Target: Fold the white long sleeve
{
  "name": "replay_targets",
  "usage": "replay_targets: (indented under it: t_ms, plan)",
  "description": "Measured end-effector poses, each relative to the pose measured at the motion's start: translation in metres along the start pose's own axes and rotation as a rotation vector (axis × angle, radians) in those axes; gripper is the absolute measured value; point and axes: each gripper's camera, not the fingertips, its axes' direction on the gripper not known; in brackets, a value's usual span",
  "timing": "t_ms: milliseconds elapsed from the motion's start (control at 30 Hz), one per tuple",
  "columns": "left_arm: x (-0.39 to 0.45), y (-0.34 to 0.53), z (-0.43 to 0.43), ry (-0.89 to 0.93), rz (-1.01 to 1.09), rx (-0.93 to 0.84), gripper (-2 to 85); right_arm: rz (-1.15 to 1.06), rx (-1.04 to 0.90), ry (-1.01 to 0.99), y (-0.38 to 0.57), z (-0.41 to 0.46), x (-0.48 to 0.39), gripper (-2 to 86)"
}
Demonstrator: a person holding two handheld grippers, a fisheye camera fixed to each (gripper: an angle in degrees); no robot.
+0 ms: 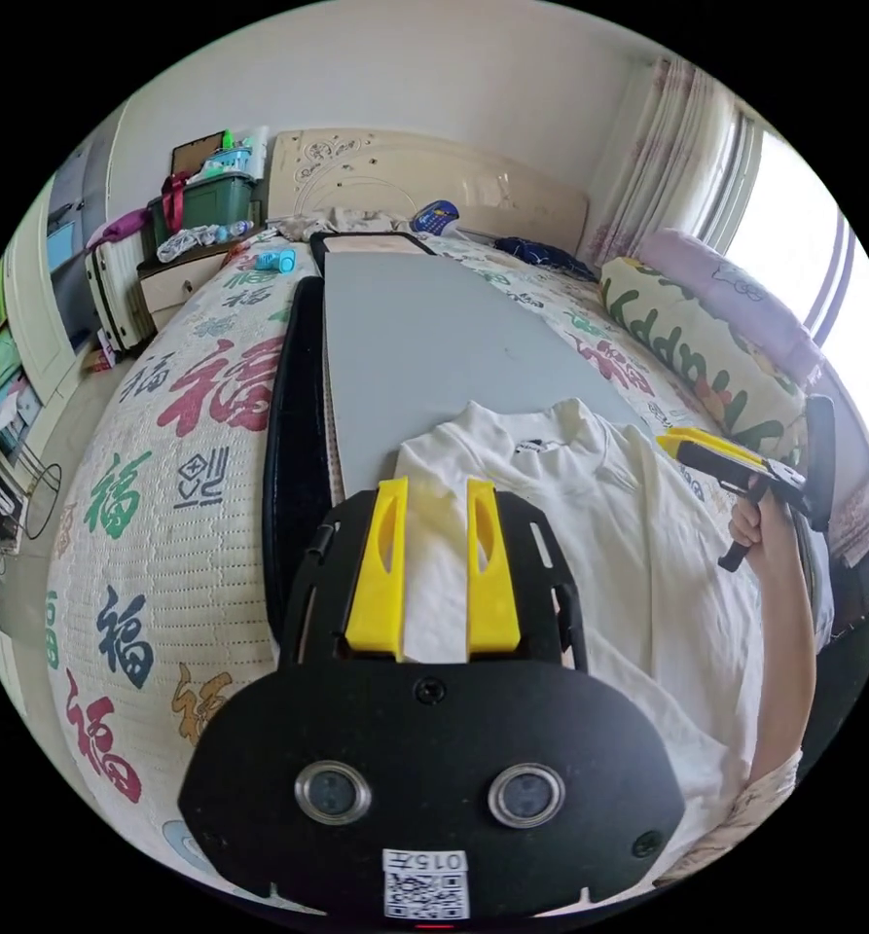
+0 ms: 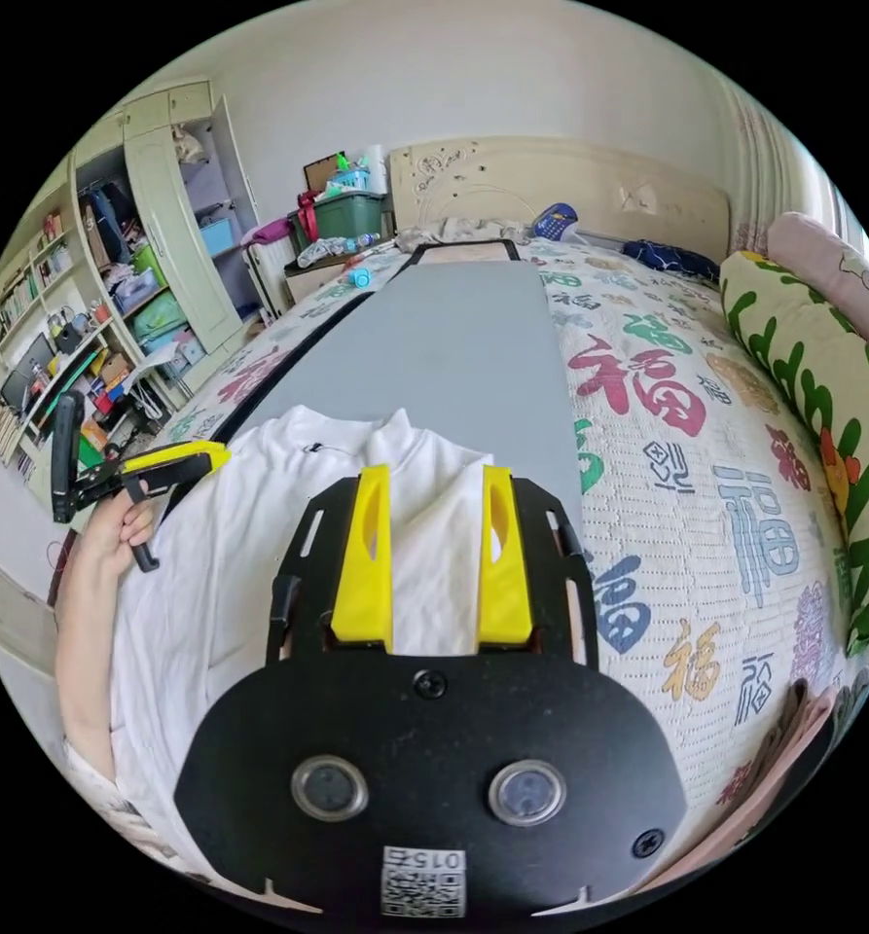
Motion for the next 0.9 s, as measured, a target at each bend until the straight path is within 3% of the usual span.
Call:
replay_targets:
  t_ms: [100, 200, 400, 600, 767, 900]
  plan:
    - [0.001, -0.005, 0.019, -0.019, -0.015, -0.083, 9.7, 0.035, -0.033, 0.065, -0.01, 0.016, -0.017, 14.3]
    - [0.006, -0.007, 0.025, -0.039, -0.019, -0.127, 8.2, 0.084, -0.194, 0.09, -0.02, 0.035, -0.029, 13.2]
    - [0.023, 0.003, 0.017, -0.095, -0.026, -0.128, 1.5, 0.053, -0.17, 0.146, 0.002, 0.01, -0.078, 3.8]
    - [0.081, 0.046, -0.086, -0.266, 0.156, 0.131, 0.5, -0.002, 0.117, -0.022, 0.072, -0.124, -0.115, 3.0]
    - [0.114, 0.159, -0.246, -0.084, 0.307, 0.366, 0.5, -0.274, 0.229, -0.032, 0.216, -0.285, -0.184, 2.8]
    - [0.131, 0.297, -0.328, 0.034, 0.457, 0.4, 0.6, -0.359, 0.243, -0.16, 0.358, -0.373, -0.205, 2.6]
